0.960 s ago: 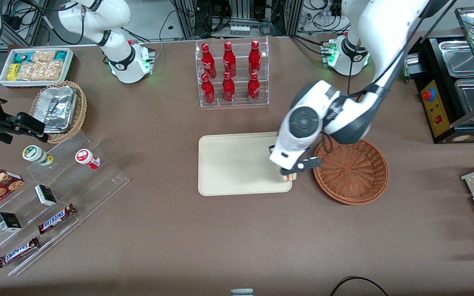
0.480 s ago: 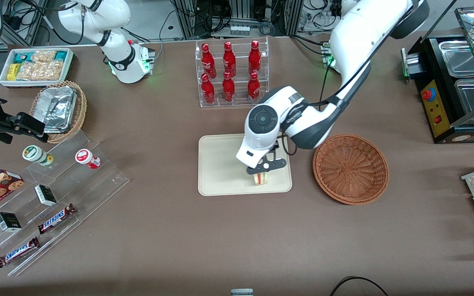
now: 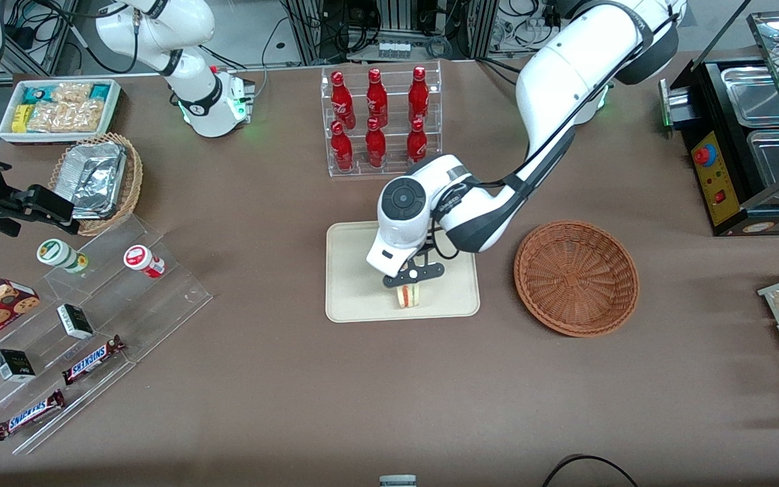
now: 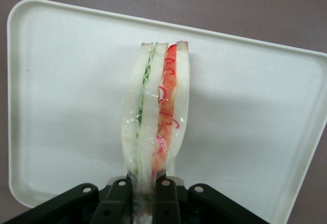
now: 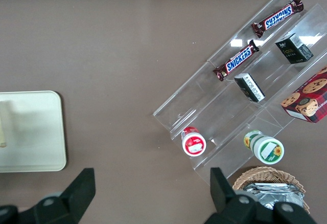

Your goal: Place sandwich from basket to tray

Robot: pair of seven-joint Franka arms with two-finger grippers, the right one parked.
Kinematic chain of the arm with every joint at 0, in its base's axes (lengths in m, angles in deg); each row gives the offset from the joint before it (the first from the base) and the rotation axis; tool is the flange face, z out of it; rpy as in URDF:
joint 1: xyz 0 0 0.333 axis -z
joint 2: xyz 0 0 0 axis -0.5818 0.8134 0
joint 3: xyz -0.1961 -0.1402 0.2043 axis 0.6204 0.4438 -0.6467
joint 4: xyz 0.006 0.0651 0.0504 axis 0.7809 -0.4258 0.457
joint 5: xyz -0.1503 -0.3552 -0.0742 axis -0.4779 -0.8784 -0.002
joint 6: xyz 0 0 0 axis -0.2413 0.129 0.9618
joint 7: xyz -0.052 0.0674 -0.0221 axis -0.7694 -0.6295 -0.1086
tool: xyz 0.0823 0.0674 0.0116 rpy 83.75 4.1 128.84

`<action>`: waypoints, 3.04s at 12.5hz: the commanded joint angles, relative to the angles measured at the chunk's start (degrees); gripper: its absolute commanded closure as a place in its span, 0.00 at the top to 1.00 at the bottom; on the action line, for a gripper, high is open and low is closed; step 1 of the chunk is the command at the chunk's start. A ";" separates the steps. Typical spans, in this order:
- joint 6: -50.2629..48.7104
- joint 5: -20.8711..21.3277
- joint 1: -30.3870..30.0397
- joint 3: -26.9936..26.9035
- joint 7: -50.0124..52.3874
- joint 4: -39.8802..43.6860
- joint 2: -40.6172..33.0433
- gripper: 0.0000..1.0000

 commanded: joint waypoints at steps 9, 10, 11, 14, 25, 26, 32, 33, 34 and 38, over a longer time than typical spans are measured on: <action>0.40 -1.83 1.27 0.20 2.11 1.21 1.70 0.06; 0.40 -1.92 1.27 0.28 2.28 1.03 1.62 0.06; 0.40 -1.92 1.71 0.37 2.28 0.94 1.61 0.06; 0.49 -1.83 1.80 0.28 2.02 0.77 1.70 0.07; -3.89 -2.18 0.92 0.11 2.55 0.77 -5.66 1.00; -4.51 -2.18 0.84 0.02 2.29 0.77 -7.42 1.00; -15.23 -2.18 -5.21 -0.07 -3.16 0.24 -15.25 1.00; -17.24 -2.36 -7.84 0.45 -4.56 -0.63 -16.22 1.00; -18.40 -3.84 -9.52 0.46 -7.79 -1.94 -17.79 1.00; -24.28 -9.21 -19.01 0.28 -25.45 -5.90 -24.03 1.00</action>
